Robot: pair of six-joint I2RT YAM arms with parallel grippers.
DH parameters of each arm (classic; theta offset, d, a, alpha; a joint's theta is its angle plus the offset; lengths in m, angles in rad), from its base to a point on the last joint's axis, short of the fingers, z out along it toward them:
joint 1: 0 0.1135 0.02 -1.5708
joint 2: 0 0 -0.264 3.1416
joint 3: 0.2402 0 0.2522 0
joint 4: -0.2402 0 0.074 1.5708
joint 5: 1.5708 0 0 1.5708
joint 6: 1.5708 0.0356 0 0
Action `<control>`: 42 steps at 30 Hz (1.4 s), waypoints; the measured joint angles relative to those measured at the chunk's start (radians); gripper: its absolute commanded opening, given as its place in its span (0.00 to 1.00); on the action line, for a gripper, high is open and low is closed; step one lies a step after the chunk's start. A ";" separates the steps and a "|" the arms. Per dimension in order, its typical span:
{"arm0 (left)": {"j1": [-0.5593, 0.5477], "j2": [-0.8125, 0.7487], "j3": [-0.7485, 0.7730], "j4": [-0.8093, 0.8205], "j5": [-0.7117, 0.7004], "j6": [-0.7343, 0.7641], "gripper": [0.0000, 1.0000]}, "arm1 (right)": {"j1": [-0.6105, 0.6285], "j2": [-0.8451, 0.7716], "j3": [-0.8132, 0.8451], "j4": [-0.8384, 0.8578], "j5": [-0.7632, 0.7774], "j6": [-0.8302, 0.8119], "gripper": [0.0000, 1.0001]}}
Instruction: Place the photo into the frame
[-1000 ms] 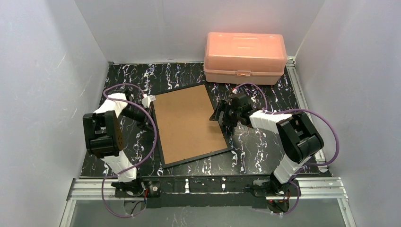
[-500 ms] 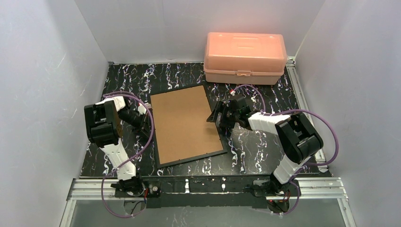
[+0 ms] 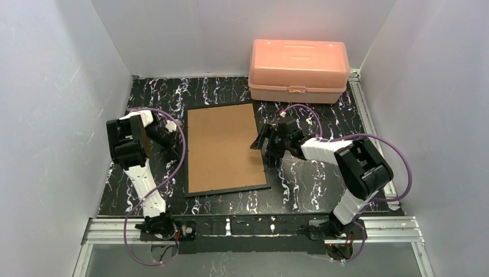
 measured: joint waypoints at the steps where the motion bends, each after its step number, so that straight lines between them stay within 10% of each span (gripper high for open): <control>1: -0.001 0.009 0.021 -0.001 0.000 -0.003 0.03 | 0.001 0.003 0.004 -0.004 0.000 0.001 0.92; 22: 0.020 -0.139 -0.125 -0.084 0.214 0.126 0.12 | 0.027 0.040 0.029 0.020 -0.025 0.023 0.92; 42: 0.083 -0.221 -0.192 -0.034 0.086 0.181 0.10 | 0.027 0.040 0.029 0.020 -0.024 0.023 0.92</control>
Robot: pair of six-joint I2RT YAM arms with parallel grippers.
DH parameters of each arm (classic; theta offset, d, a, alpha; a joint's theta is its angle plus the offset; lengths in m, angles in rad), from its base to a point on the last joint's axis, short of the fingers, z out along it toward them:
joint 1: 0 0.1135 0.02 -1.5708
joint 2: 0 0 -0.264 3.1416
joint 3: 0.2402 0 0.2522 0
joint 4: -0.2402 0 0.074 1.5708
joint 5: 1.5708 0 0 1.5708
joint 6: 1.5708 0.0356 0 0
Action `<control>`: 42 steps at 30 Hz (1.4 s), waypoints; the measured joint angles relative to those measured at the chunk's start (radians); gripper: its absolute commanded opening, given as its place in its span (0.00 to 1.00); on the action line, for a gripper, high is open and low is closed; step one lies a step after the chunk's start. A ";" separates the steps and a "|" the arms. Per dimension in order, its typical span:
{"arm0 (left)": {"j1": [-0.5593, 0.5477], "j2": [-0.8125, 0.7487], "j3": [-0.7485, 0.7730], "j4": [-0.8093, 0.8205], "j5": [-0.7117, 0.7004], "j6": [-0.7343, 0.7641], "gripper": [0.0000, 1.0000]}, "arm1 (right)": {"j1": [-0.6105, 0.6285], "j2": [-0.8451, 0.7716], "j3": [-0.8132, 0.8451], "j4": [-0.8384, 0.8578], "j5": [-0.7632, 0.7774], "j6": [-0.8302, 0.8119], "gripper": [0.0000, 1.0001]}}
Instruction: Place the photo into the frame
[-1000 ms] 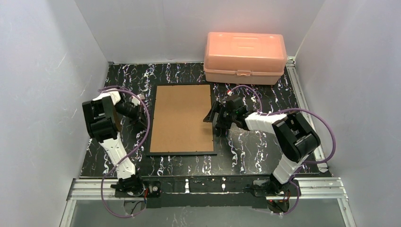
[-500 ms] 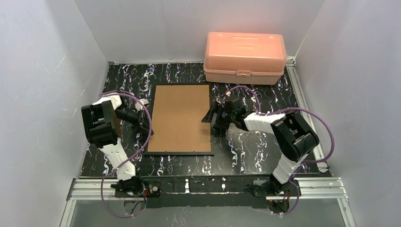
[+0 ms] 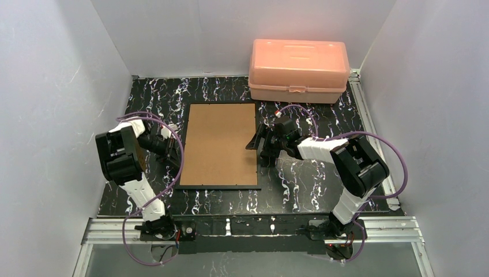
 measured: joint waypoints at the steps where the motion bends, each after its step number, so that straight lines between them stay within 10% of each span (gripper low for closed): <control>1: 0.000 0.003 0.000 0.009 -0.001 0.000 0.10 | 0.000 0.000 0.000 0.000 0.000 0.000 0.92; 42: -0.009 0.081 0.010 0.075 0.024 -0.051 0.09 | 0.000 -0.005 -0.020 0.028 -0.002 0.008 0.91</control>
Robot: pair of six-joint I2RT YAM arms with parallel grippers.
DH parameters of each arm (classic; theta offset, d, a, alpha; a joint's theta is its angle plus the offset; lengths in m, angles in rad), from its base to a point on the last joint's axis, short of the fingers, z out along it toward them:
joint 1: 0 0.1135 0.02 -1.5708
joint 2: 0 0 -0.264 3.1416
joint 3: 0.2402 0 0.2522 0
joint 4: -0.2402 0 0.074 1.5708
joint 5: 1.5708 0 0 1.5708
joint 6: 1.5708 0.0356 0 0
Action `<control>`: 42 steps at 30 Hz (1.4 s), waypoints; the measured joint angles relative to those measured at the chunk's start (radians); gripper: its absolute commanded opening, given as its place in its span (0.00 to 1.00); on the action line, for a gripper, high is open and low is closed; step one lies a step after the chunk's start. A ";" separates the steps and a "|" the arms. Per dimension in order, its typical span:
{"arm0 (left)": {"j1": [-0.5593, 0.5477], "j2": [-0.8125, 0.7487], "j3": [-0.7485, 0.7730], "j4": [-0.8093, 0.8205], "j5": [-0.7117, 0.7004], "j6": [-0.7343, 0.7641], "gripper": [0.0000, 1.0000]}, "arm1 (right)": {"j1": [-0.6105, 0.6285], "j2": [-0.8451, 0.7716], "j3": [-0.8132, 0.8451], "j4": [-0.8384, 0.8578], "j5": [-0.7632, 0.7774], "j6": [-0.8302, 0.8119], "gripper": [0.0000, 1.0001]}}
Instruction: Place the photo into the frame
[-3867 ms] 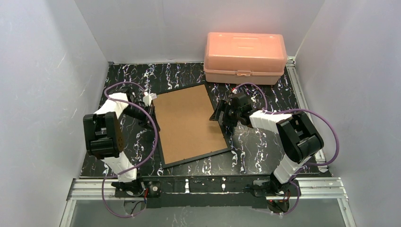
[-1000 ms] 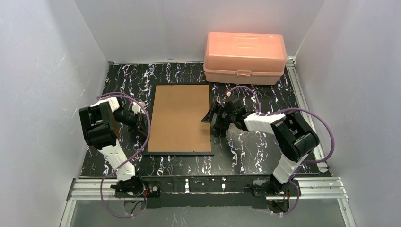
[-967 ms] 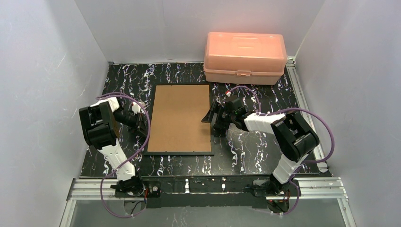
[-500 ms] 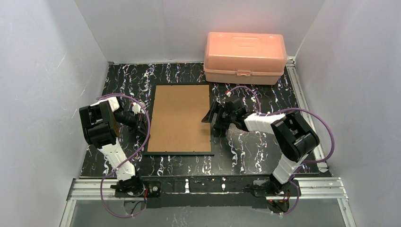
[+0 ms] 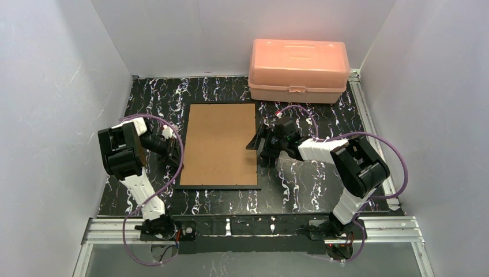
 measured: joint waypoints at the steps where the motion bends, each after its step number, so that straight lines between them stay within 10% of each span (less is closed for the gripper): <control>1: -0.003 0.000 0.002 -0.001 -0.004 -0.002 0.09 | 0.000 0.000 0.000 0.000 0.000 0.000 0.91; 42: -0.095 0.029 0.120 -0.109 0.038 -0.008 0.15 | -0.006 -0.004 -0.032 0.055 -0.020 0.002 0.93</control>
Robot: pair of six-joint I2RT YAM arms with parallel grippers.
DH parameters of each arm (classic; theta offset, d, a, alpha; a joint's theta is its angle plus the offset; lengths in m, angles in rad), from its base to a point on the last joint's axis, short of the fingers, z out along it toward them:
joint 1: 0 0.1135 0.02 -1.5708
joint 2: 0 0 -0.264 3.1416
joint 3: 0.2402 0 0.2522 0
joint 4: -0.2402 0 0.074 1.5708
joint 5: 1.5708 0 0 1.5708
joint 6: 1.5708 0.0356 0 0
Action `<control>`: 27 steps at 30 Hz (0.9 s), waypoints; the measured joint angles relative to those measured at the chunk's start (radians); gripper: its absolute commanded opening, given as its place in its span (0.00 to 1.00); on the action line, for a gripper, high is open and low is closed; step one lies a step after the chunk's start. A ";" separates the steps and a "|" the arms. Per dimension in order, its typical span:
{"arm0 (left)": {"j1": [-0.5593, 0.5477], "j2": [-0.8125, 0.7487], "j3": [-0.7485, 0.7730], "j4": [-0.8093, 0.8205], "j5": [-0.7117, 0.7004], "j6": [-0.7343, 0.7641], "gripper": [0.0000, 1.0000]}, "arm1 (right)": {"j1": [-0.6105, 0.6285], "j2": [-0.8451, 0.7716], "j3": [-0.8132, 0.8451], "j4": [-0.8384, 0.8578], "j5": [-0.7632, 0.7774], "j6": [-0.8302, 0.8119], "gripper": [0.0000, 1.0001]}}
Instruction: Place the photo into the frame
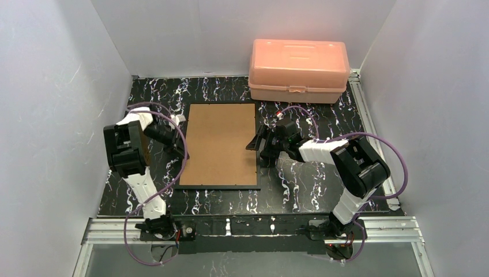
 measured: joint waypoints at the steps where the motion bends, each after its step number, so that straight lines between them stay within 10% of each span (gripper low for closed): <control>1: 0.002 -0.015 0.030 -0.018 0.008 0.005 0.17 | 0.000 0.000 0.002 -0.004 0.000 -0.002 0.94; 3: 0.014 -0.048 0.089 -0.053 0.023 0.018 0.26 | 0.001 -0.002 0.013 -0.026 0.002 -0.008 0.94; 5: 0.039 -0.088 0.152 -0.085 0.027 0.036 0.59 | 0.005 -0.013 0.030 -0.079 0.008 -0.024 0.95; 6: 0.056 -0.108 0.177 -0.098 0.027 0.048 0.92 | 0.008 -0.022 0.037 -0.114 0.018 -0.040 0.95; 7: 0.075 -0.127 0.200 -0.114 0.025 0.061 0.98 | 0.014 -0.032 0.046 -0.154 0.031 -0.060 0.96; 15: 0.170 -0.241 0.286 -0.201 -0.020 0.116 0.98 | 0.229 -0.099 0.168 -0.471 0.227 -0.358 0.91; 27: 0.221 -0.372 0.346 -0.154 -0.173 0.106 0.98 | 0.581 -0.079 0.229 -0.476 0.301 -0.718 0.81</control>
